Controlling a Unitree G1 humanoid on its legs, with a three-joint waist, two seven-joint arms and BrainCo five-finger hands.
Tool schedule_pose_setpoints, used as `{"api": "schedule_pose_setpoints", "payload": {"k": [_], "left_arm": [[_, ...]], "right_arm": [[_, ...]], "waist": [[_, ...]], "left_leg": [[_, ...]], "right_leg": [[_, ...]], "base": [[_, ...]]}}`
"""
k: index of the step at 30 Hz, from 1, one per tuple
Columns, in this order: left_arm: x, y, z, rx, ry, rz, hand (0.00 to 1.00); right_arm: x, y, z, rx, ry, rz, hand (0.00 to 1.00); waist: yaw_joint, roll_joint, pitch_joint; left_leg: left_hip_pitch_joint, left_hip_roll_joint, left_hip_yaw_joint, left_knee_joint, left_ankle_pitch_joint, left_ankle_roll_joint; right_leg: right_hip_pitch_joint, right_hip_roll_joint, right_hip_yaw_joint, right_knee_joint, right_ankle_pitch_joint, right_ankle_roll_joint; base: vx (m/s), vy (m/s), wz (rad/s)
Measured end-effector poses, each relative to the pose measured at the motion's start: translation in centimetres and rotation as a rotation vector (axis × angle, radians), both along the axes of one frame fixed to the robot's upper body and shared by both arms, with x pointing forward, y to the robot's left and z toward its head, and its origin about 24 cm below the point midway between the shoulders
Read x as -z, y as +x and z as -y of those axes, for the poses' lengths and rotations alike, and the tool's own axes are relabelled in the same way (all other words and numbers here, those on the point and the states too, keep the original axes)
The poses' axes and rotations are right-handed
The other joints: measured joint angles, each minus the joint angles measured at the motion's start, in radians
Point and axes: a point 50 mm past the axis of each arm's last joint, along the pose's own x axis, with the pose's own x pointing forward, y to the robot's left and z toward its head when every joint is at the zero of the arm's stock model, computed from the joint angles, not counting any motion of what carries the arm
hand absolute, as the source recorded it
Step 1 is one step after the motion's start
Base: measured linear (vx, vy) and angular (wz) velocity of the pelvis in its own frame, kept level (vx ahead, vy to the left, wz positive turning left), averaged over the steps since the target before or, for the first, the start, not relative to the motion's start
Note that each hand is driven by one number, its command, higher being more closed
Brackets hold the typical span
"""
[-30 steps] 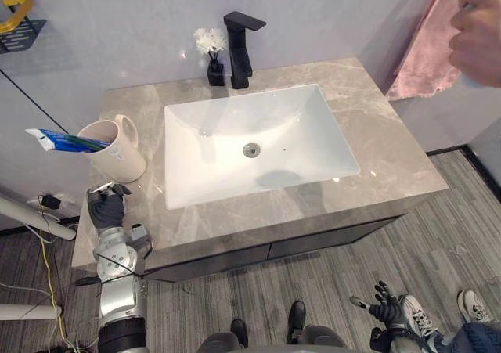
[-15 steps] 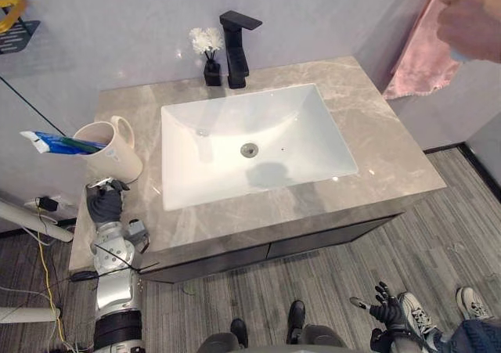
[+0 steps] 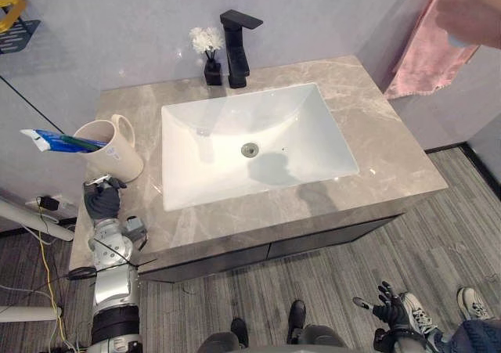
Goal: Organize washtable
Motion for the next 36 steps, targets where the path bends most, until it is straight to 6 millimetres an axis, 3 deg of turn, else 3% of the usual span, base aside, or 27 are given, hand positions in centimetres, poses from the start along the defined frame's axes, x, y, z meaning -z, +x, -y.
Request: {"api": "schedule_pose_setpoints", "payload": {"k": [36], "left_arm": [[-1.3,1.8,0.6,0.033,-0.030,0.056,1.00]], "right_arm": [[-0.2,0.2,0.4,-0.006,-0.013,0.004,0.00]], "waist": [[-0.004,-0.002,0.001]], "left_leg": [[-0.014,0.003,0.003,0.001,0.000,0.000]], "right_leg": [[-0.043,-0.006,0.004,0.060,-0.028,0.005]], "base": [[0.00,0.000,0.00]]}}
